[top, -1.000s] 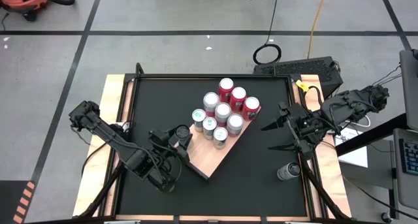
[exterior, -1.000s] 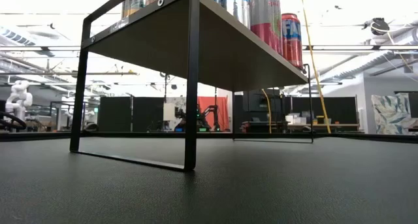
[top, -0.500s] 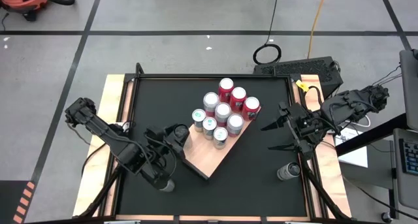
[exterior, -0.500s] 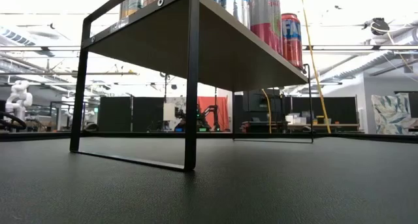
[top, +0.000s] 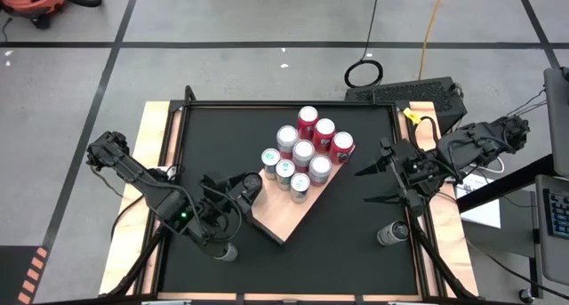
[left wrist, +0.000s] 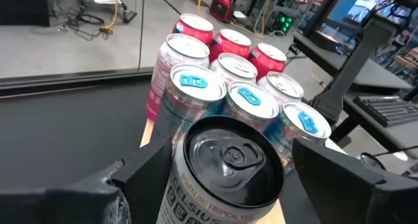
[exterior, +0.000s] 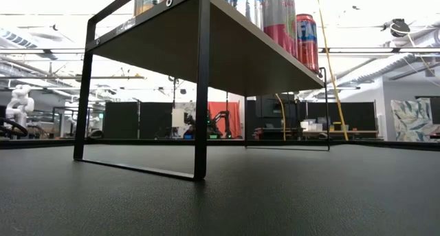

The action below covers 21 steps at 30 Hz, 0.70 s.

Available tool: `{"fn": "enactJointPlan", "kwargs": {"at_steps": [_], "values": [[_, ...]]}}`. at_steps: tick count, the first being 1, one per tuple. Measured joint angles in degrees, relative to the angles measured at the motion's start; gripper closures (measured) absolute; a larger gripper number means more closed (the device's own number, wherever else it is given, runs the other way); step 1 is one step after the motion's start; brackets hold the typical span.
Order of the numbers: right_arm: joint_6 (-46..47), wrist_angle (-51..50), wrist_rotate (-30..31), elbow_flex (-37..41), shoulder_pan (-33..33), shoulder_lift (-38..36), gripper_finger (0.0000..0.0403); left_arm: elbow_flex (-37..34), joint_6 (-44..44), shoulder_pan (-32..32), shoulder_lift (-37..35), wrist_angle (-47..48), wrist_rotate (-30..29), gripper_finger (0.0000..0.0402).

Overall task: Place canned beverage on shelf
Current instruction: Put the top left white-yellow soda can on the shelf

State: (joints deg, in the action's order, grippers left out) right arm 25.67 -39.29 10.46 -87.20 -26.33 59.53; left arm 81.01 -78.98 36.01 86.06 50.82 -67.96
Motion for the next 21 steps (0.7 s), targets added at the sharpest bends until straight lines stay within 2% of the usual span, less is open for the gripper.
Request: {"fn": "enactJointPlan", "kwargs": {"at_steps": [21], "values": [[0.2,0.0,0.0,0.0,0.0,0.0,0.0101,0.1,1.9,0.0,-1.1,2.6,0.1,0.0089]]}}
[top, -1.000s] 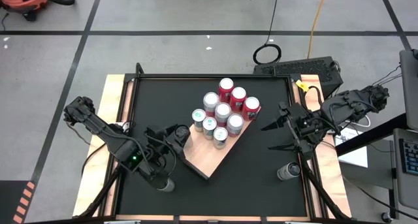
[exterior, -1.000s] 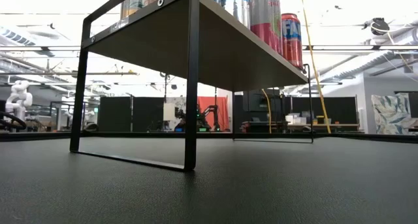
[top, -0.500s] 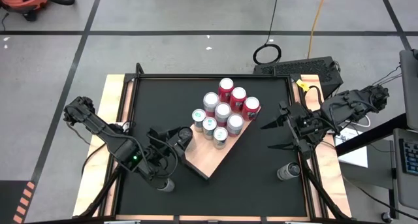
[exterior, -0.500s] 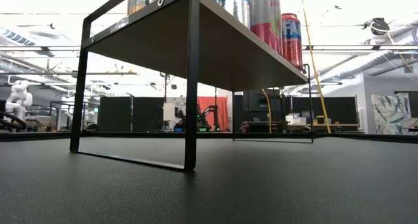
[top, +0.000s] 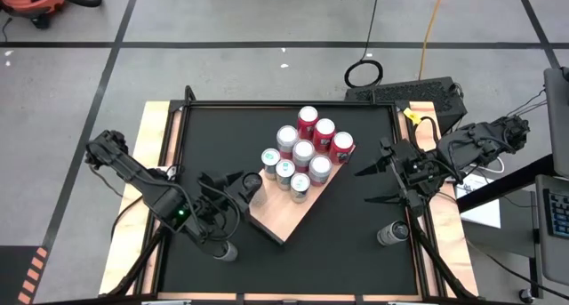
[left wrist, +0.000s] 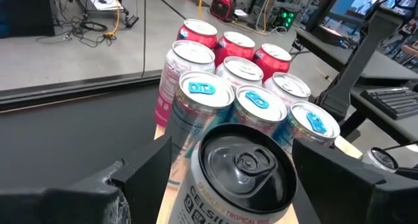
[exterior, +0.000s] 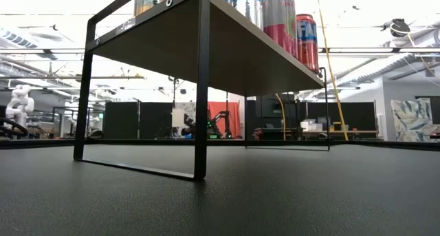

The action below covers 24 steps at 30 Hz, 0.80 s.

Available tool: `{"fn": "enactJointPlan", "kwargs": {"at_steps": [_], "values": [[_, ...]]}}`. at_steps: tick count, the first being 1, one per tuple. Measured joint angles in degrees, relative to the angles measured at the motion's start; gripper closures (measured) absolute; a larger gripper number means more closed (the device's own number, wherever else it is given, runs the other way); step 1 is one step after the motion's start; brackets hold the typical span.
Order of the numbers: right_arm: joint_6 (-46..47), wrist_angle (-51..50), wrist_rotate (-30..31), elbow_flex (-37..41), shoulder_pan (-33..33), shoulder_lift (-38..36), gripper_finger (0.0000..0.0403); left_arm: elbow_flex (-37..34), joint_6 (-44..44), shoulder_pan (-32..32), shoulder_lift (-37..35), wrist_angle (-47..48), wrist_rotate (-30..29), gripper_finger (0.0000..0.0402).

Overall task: Place canned beverage on shelf
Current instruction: Put the top left white-yellow soda can on the shelf

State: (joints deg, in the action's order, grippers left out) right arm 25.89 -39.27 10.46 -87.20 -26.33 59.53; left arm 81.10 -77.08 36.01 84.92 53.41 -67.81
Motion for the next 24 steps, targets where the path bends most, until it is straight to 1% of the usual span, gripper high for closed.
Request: {"fn": "enactJointPlan", "kwargs": {"at_steps": [5,11,13,15,18,22,24], "values": [[0.0,0.0,0.0,0.0,0.0,0.0,0.0101,0.0,1.4,0.0,-1.4,0.1,0.0,0.0089],[-0.1,0.0,0.0,0.0,0.0,0.0,0.0101,0.0,1.4,0.0,-1.5,-0.4,0.1,0.0089],[-0.1,0.0,0.0,0.0,0.0,0.0,0.0101,0.0,1.9,0.0,-1.5,-1.2,1.1,0.0089],[-0.2,0.0,0.0,0.0,0.0,0.0,0.0101,0.0,5.0,0.0,-1.4,-2.0,2.5,0.0089],[-0.4,0.0,0.0,0.0,0.0,0.0,0.0101,0.0,8.7,-0.2,-0.6,-2.2,2.4,0.0089],[-0.5,0.0,0.0,0.0,0.0,0.0,0.0101,0.0,9.2,-0.8,-0.7,-2.0,2.2,0.0088],[-0.5,0.0,0.0,0.0,0.0,0.0,0.0101,0.0,10.9,-1.2,-0.6,-1.9,2.2,0.0084]]}}
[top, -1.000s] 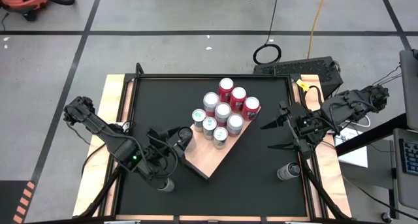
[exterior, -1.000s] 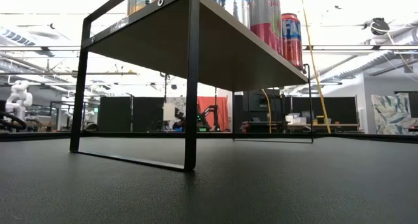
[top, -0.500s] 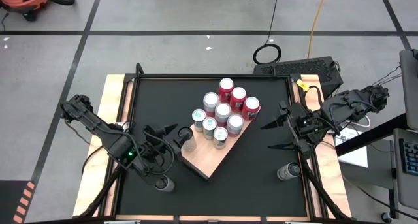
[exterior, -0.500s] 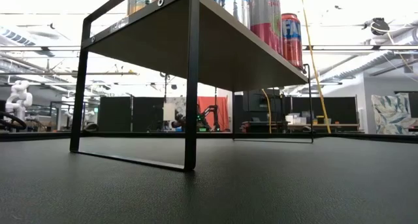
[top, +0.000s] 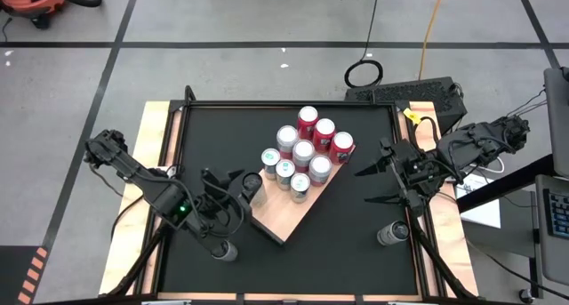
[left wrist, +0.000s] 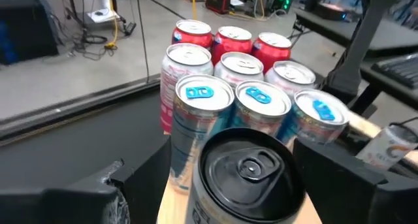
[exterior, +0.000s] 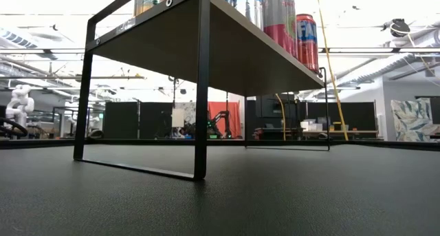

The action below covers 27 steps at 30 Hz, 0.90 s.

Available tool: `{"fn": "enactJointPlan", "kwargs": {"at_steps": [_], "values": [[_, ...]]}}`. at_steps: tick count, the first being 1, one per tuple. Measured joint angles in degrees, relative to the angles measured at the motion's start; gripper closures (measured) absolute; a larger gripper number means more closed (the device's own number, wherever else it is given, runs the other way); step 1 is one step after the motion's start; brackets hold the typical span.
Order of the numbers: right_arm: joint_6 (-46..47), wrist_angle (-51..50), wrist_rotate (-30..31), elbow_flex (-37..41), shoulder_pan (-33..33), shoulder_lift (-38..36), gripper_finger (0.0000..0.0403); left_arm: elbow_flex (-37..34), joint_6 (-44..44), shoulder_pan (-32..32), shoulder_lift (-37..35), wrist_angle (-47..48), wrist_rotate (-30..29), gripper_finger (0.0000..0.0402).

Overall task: Place canned beverage on shelf
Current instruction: Put the top left white-yellow soda can on the shelf

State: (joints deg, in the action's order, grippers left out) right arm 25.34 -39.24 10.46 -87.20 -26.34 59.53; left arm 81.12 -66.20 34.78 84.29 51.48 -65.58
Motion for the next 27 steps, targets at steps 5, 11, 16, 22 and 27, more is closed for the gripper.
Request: {"fn": "enactJointPlan", "kwargs": {"at_steps": [5,11,16,22,27], "values": [[-0.1,0.0,0.0,0.0,0.0,0.0,0.0101,0.0,2.9,-1.7,0.0,-0.1,2.2,0.0073],[-0.3,0.0,0.0,0.0,0.0,0.0,0.0101,0.0,4.0,-2.6,0.0,0.3,2.7,0.0071],[-0.3,0.0,0.0,0.0,0.0,0.0,0.0101,0.0,4.1,-2.6,0.0,0.3,3.2,0.0071],[-0.3,0.0,0.0,0.0,0.0,0.0,0.0101,0.0,6.3,-2.5,-0.1,0.2,4.4,0.0071],[-0.3,0.0,0.0,0.0,0.0,0.0,0.0101,0.1,6.5,-2.5,-0.2,0.2,5.2,0.0071]]}}
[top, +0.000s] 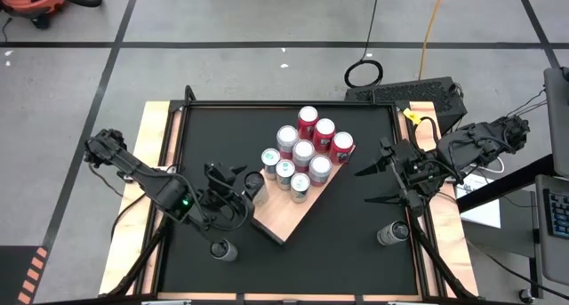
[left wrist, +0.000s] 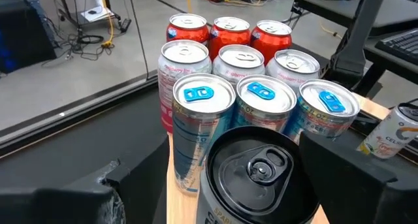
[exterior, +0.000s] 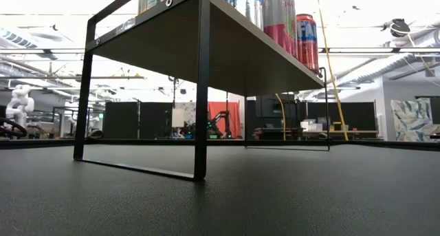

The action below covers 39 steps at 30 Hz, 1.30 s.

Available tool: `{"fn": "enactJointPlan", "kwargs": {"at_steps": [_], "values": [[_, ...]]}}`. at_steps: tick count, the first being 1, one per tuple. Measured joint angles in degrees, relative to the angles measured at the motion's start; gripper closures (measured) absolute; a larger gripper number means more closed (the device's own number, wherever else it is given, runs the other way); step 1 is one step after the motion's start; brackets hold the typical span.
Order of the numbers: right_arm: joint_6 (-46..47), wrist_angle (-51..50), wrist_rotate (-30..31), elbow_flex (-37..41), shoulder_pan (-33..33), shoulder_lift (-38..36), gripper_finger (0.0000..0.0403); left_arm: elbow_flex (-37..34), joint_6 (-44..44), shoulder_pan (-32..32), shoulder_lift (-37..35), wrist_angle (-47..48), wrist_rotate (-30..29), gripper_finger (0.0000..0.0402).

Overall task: Place canned beverage on shelf
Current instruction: Put the top left white-yellow soda can on the shelf

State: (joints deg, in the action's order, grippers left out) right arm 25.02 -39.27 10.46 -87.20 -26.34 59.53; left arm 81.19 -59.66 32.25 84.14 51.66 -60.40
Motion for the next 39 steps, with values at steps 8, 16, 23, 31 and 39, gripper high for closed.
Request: {"fn": "enactJointPlan", "kwargs": {"at_steps": [8,16,23,31,39], "values": [[0.0,0.0,0.0,0.0,0.0,0.0,0.0101,-0.1,0.3,0.0,-2.0,0.7,2.3,0.0071],[-0.2,0.0,0.0,0.0,0.0,0.0,0.0101,-0.1,0.2,0.0,-2.5,1.6,2.6,0.0071],[-0.2,0.0,0.0,0.0,0.0,0.0,0.0101,0.6,0.2,0.0,-2.5,0.4,0.3,0.0071],[0.5,1.4,-0.1,0.0,-0.6,5.2,0.0108,5.4,1.1,-0.1,-2.5,0.3,-0.2,0.0071],[-0.1,10.7,2.0,-0.2,-1.8,17.0,0.0159,12.0,-1.4,0.0,-2.5,0.9,2.8,0.0071]]}}
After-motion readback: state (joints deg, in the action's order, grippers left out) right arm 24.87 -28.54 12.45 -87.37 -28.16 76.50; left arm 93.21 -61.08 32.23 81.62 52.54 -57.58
